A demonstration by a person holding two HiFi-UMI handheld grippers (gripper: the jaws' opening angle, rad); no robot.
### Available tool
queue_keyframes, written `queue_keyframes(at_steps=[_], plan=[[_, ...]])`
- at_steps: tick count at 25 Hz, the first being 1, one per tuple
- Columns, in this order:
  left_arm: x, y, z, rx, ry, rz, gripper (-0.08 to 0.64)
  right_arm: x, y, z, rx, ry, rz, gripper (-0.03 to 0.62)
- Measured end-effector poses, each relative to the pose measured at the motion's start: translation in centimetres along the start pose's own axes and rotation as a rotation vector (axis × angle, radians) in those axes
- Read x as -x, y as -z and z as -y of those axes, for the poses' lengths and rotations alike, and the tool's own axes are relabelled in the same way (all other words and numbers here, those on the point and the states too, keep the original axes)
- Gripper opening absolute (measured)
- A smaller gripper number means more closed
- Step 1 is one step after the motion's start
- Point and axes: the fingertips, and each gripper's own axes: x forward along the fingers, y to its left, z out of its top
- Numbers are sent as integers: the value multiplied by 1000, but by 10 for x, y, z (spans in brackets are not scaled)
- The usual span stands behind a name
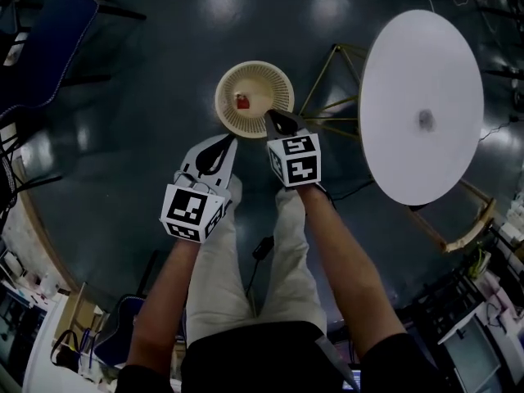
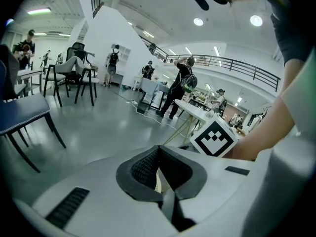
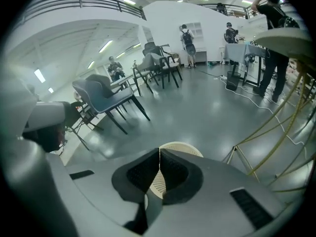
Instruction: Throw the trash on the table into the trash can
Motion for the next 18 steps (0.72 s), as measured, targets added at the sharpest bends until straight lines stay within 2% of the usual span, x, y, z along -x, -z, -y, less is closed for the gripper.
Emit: queue_keyframes(at_steps=[6, 11, 18], plan=[[10, -52, 8, -30, -20, 66, 15, 42, -30, -20, 11, -21, 36, 18], [26, -79, 20, -50, -11, 83, 15, 77, -52, -33, 13, -22, 52, 18], [55, -112, 53, -64, -6, 98, 15, 146, -88, -40, 15, -24, 128, 18]])
